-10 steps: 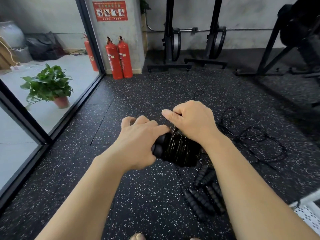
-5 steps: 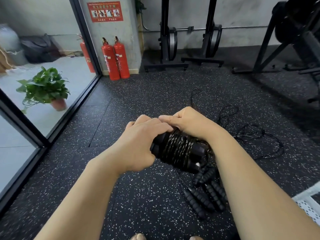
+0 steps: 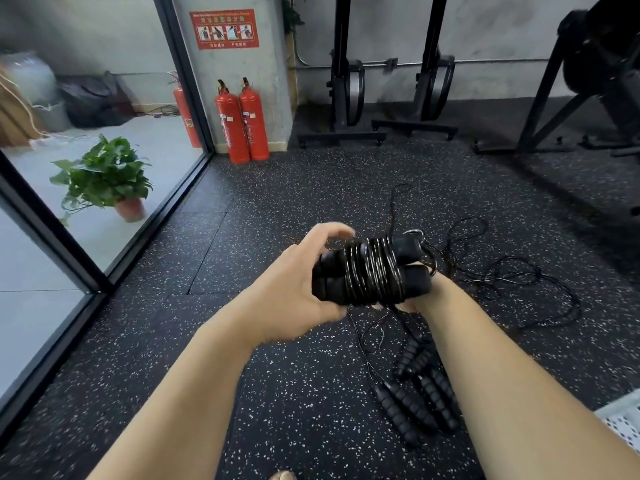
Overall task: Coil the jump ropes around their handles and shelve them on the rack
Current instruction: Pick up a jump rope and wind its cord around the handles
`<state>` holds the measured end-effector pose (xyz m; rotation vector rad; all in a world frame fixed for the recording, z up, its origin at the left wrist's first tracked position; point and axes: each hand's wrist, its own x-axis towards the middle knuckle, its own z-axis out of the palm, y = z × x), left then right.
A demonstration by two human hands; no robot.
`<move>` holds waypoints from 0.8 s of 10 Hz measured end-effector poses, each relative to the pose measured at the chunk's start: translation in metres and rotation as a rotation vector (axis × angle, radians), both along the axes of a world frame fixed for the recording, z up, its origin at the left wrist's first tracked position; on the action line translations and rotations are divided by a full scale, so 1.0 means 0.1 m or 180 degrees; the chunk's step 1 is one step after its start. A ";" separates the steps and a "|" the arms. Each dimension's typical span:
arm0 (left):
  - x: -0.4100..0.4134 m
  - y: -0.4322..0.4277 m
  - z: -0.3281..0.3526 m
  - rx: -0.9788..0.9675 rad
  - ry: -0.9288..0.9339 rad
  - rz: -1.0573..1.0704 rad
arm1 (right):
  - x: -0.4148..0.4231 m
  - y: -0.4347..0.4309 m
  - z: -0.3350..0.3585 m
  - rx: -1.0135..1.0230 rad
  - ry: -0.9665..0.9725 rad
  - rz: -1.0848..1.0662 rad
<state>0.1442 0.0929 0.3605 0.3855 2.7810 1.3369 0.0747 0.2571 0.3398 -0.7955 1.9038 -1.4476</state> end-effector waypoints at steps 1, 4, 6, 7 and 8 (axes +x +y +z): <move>-0.03 -0.04 -0.02 0.0119 0.0027 0.0036 | -0.15 -0.09 -0.17 0.0147 -0.0821 -0.1235; -0.16 -0.25 -0.11 0.0258 -0.0008 0.0992 | -0.02 -0.41 -0.16 0.0896 -0.0304 -0.1426; -0.18 -0.38 -0.16 0.0229 -0.0214 0.1580 | 0.03 -0.53 -0.14 0.0956 0.0895 -0.1491; -0.19 -0.40 -0.20 0.0380 -0.0236 0.1776 | 0.05 -0.56 -0.06 0.0892 0.1262 -0.1437; -0.21 -0.41 -0.24 0.0070 -0.0267 0.2007 | 0.09 -0.58 -0.01 0.1099 0.1652 -0.1348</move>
